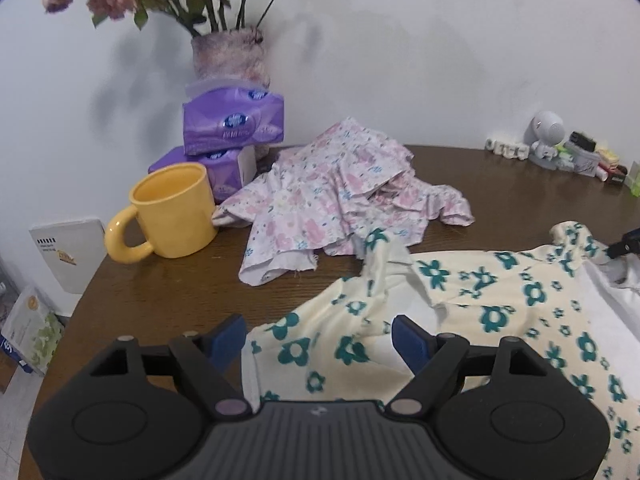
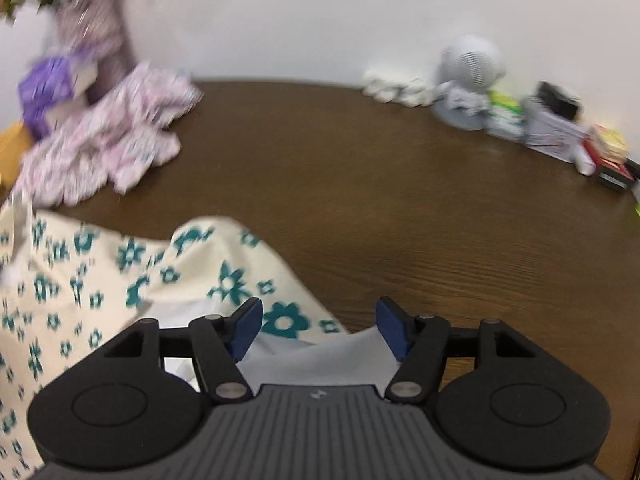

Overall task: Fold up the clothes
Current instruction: 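Grasp the dress bodice with the left gripper while the right gripper lifts the white skirt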

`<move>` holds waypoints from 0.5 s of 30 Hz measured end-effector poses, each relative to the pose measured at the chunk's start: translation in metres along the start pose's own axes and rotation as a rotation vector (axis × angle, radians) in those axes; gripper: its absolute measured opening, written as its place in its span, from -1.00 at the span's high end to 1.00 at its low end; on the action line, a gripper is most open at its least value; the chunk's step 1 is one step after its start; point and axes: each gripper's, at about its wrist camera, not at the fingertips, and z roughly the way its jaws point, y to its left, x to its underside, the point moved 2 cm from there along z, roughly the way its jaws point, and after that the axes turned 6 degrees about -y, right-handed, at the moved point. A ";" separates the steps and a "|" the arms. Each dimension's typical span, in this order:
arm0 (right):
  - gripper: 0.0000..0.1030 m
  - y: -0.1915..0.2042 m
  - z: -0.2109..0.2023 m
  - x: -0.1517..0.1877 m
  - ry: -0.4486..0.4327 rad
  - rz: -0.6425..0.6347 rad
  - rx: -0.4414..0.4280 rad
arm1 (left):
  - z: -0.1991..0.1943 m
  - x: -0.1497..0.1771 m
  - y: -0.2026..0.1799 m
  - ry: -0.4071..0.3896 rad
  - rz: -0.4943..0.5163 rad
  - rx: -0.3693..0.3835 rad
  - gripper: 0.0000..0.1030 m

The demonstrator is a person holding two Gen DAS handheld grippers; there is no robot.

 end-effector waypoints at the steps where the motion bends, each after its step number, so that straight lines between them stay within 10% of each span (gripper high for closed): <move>1: -0.24 0.003 0.005 0.000 0.013 -0.016 -0.004 | 0.005 0.000 0.003 0.009 -0.006 0.000 -0.54; 10: -0.19 0.007 0.027 0.007 0.072 -0.038 -0.036 | 0.039 0.003 0.017 0.054 -0.024 0.028 -0.45; 15: 0.43 0.011 0.028 0.007 0.070 -0.037 -0.080 | 0.053 0.002 0.022 0.068 -0.048 0.044 -0.42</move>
